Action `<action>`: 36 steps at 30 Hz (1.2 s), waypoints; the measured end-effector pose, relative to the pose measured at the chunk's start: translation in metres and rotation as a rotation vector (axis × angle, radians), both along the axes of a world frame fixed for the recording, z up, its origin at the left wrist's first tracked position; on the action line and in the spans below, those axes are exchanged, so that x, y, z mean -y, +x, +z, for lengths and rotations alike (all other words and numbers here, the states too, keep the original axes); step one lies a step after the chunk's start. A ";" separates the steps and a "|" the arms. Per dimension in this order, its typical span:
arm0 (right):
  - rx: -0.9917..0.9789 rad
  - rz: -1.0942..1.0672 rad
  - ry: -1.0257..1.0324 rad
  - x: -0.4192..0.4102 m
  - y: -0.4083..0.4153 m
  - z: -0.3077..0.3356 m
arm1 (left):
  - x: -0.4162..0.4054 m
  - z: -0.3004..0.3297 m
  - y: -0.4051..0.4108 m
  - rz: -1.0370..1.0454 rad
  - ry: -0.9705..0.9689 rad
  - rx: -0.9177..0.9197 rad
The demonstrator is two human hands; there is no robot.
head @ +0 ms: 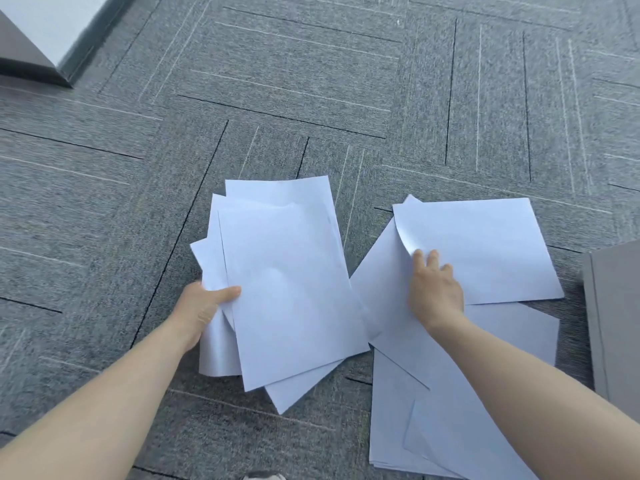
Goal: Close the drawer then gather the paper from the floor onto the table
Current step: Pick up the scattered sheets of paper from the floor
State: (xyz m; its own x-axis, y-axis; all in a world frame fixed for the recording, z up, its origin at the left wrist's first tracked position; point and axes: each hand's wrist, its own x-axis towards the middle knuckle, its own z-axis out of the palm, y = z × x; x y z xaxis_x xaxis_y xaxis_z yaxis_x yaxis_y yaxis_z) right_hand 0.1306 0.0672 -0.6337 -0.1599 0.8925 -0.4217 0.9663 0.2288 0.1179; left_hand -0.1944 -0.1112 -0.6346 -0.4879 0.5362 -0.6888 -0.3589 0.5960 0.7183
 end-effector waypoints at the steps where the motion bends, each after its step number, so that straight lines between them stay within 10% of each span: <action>1: -0.018 0.039 0.046 -0.002 0.005 0.004 | 0.001 0.001 0.000 0.006 0.008 0.015; 15: -0.375 0.398 0.056 0.084 0.075 0.019 | -0.022 0.011 0.021 -0.101 0.102 0.236; 24: -0.303 -0.602 -0.060 0.057 0.074 0.026 | -0.027 -0.002 0.032 -0.095 -0.001 0.100; 36: -0.340 -0.946 -0.117 0.043 0.043 0.009 | -0.020 -0.001 0.027 -0.144 -0.078 -0.040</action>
